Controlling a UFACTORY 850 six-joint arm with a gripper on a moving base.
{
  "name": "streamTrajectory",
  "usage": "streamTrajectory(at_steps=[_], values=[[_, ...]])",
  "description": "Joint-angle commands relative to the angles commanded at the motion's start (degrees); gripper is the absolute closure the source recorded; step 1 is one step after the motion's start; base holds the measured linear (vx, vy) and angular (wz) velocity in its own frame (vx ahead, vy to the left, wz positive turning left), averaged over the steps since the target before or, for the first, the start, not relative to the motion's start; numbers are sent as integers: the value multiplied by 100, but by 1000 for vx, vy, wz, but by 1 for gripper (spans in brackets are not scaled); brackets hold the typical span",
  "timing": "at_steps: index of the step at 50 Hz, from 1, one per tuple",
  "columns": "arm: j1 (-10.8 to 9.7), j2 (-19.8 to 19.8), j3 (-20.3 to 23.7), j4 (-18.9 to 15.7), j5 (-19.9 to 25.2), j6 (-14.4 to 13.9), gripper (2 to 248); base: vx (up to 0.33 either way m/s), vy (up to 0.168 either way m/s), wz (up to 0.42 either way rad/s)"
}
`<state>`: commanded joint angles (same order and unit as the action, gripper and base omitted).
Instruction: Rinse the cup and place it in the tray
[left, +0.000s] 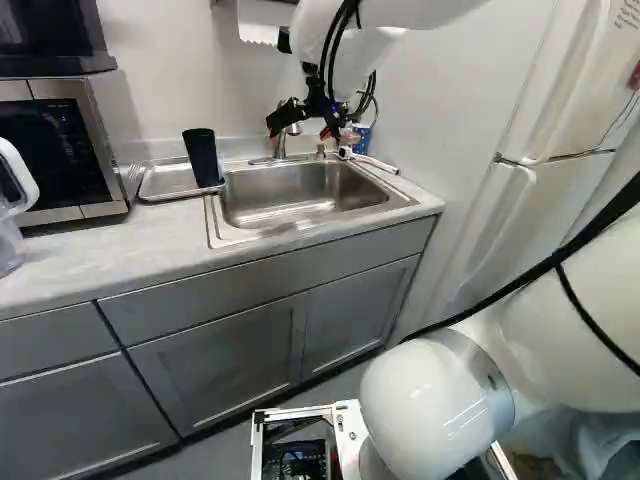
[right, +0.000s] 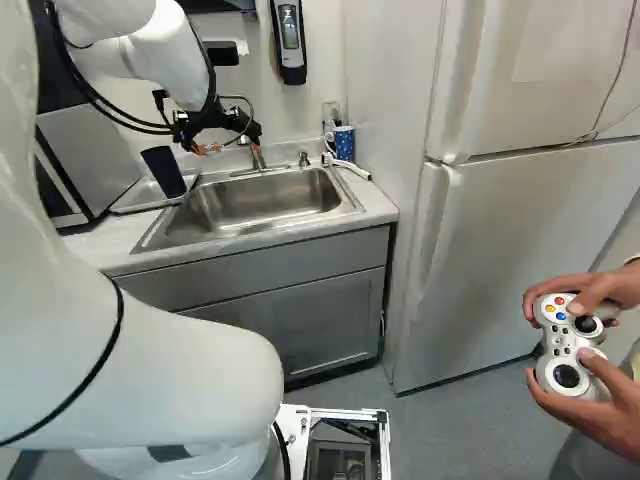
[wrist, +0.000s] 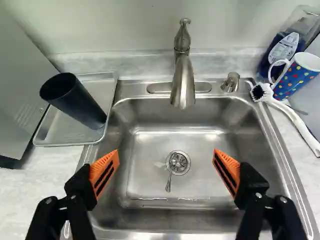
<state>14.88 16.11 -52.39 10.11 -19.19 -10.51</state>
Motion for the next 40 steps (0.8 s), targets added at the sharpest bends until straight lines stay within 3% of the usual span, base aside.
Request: streamTrajectory(at_steps=[40], values=[[0,0,0,0,0,0,3,-33,0,5]])
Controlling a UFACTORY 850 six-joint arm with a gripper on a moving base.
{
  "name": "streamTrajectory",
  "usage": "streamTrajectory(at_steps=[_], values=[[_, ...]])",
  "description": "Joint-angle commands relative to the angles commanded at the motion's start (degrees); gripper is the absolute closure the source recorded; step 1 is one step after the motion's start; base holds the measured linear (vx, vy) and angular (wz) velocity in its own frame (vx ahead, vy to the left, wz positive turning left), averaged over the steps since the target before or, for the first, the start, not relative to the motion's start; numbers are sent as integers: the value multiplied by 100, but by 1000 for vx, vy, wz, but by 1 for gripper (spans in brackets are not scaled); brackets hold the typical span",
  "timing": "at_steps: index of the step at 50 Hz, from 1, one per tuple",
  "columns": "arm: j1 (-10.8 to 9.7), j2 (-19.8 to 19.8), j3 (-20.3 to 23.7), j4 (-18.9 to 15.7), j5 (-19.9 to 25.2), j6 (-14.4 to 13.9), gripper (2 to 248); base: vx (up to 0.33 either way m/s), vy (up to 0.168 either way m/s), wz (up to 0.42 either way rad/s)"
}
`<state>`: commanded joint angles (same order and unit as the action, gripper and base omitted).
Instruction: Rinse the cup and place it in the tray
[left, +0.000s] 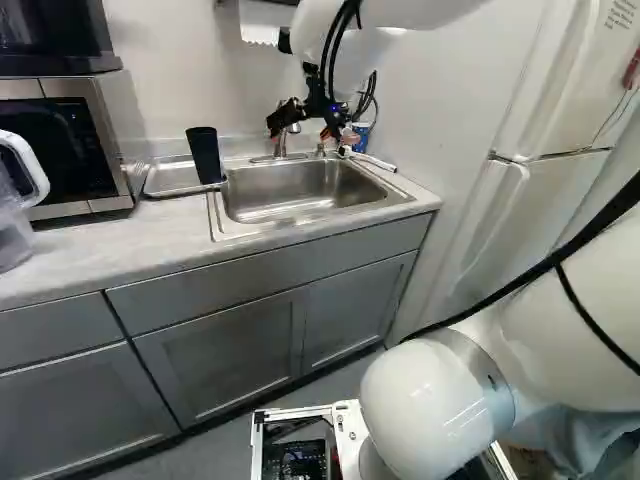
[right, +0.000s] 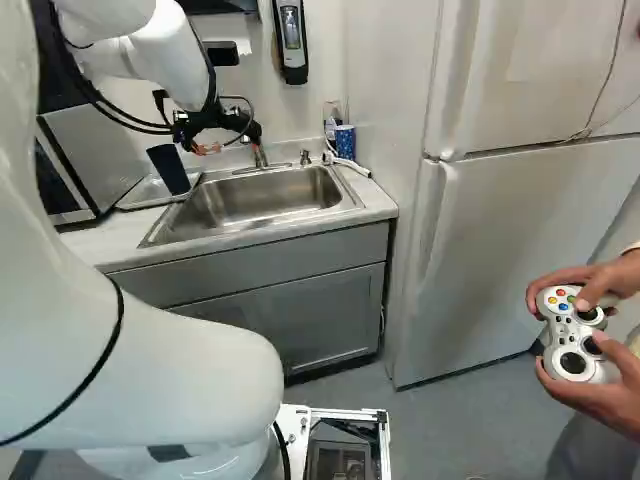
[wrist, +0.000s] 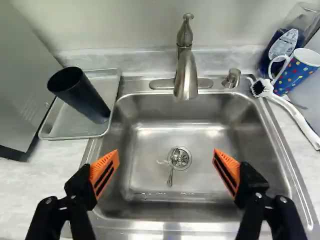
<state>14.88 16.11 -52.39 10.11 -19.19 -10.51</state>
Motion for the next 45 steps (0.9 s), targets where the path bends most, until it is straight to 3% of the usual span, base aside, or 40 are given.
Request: streamTrajectory(at_steps=[18,45], values=[[0,0,0,0,0,0,3,-173,-38,30],[0,0,0,0,0,0,3,-145,-85,27]])
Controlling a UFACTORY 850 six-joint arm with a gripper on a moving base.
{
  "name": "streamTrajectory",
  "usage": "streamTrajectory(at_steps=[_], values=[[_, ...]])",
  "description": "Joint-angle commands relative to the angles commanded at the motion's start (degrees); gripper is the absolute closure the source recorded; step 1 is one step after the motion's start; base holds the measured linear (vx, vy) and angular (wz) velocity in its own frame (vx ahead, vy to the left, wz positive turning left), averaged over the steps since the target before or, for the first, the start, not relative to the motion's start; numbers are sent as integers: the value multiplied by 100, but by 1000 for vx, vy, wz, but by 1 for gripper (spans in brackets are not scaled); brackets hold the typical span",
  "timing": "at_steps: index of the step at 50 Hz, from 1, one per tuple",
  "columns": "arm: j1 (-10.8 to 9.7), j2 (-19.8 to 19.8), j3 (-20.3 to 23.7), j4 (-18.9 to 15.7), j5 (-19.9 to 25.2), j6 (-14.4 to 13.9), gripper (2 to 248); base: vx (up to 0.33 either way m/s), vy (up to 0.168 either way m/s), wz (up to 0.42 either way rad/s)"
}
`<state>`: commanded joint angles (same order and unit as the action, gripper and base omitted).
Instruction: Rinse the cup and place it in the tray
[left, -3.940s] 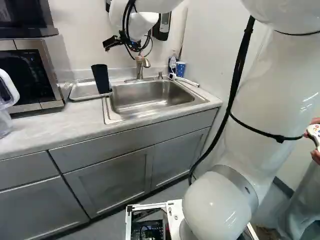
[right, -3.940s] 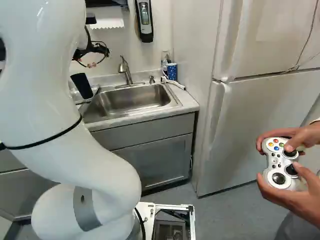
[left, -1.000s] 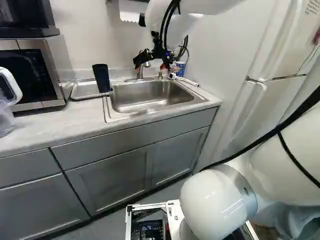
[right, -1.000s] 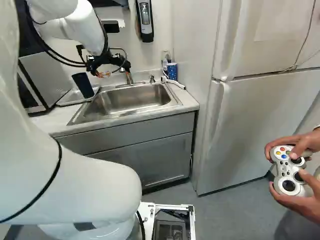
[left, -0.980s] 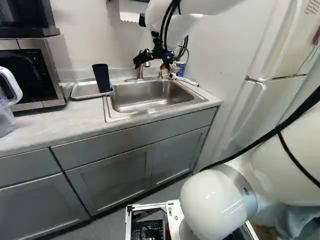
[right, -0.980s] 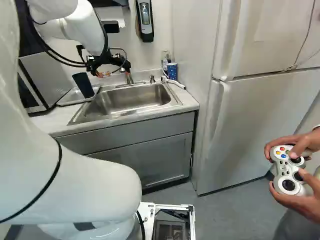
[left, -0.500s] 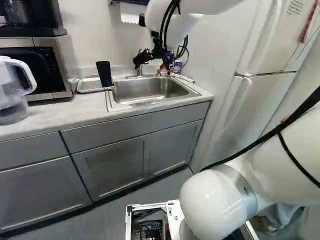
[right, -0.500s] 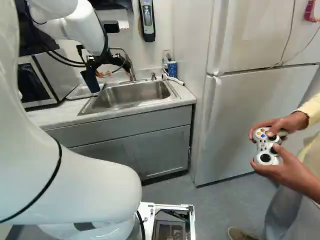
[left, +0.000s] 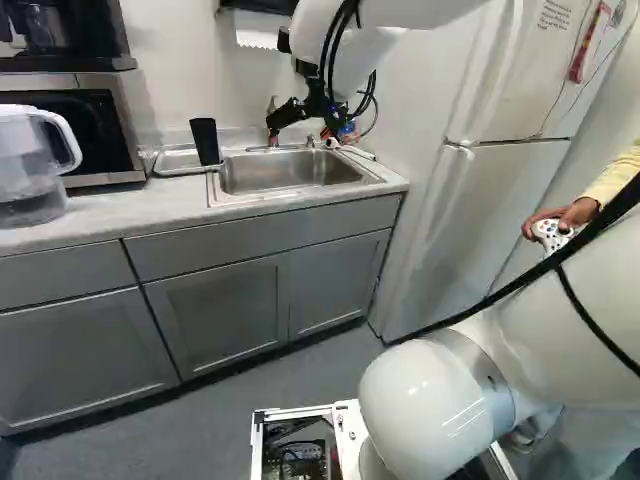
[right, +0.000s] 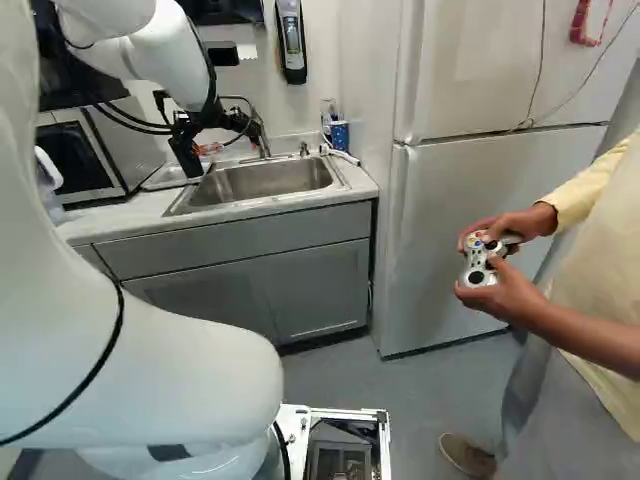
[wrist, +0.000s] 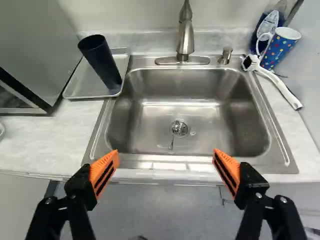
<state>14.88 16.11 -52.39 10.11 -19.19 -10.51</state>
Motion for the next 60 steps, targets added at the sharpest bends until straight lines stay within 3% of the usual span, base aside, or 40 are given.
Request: streamTrajectory(at_steps=[35,60], values=[[0,0,0,0,0,0,3,-108,-81,19],[0,0,0,0,0,0,3,-2,-2,-1]])
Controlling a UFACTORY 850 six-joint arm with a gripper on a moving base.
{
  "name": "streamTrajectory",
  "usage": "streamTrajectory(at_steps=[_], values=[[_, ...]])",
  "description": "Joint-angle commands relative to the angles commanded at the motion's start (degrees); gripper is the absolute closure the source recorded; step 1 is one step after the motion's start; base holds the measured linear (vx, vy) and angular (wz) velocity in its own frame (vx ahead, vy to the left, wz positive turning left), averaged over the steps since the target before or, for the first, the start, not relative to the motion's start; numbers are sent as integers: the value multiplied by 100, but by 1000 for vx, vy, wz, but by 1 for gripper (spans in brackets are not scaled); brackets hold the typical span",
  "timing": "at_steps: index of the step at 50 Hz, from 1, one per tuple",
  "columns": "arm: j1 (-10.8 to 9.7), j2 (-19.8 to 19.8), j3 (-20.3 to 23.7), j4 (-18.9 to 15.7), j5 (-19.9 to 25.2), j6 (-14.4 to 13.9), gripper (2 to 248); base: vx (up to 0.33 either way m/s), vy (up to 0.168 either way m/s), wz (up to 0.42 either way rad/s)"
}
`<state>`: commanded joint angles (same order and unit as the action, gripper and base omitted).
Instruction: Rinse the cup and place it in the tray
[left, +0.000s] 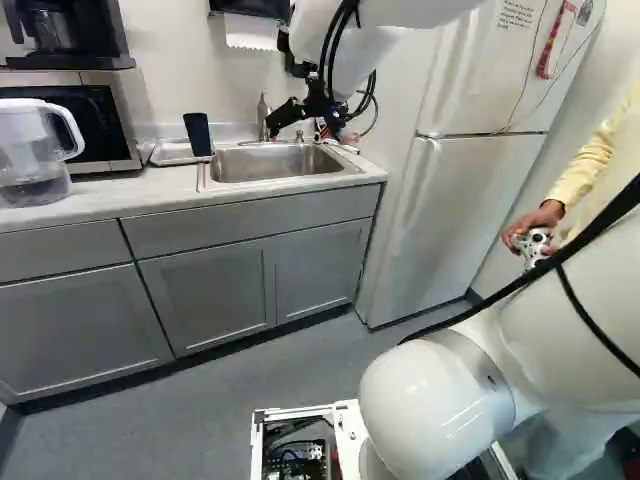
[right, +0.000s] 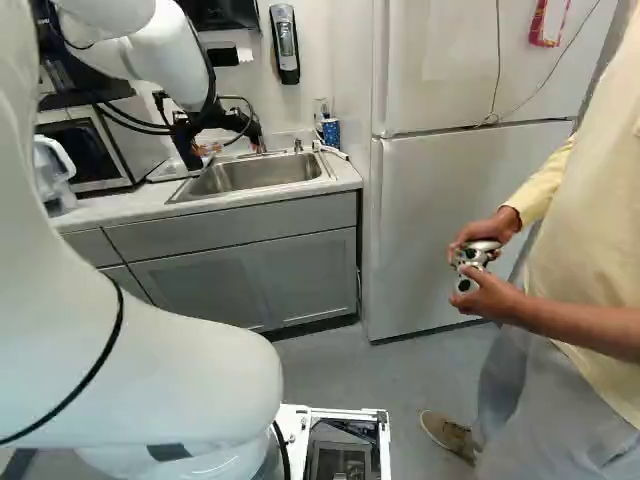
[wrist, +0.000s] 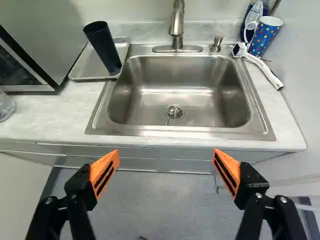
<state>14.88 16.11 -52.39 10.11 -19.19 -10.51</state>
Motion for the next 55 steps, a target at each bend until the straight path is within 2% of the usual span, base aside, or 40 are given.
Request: streamTrajectory(at_steps=[32,55], values=[[-8,0,25,-5,36,5,3,0,0,0],[-79,-1,250,-53,365,56,3,0,0,0]])
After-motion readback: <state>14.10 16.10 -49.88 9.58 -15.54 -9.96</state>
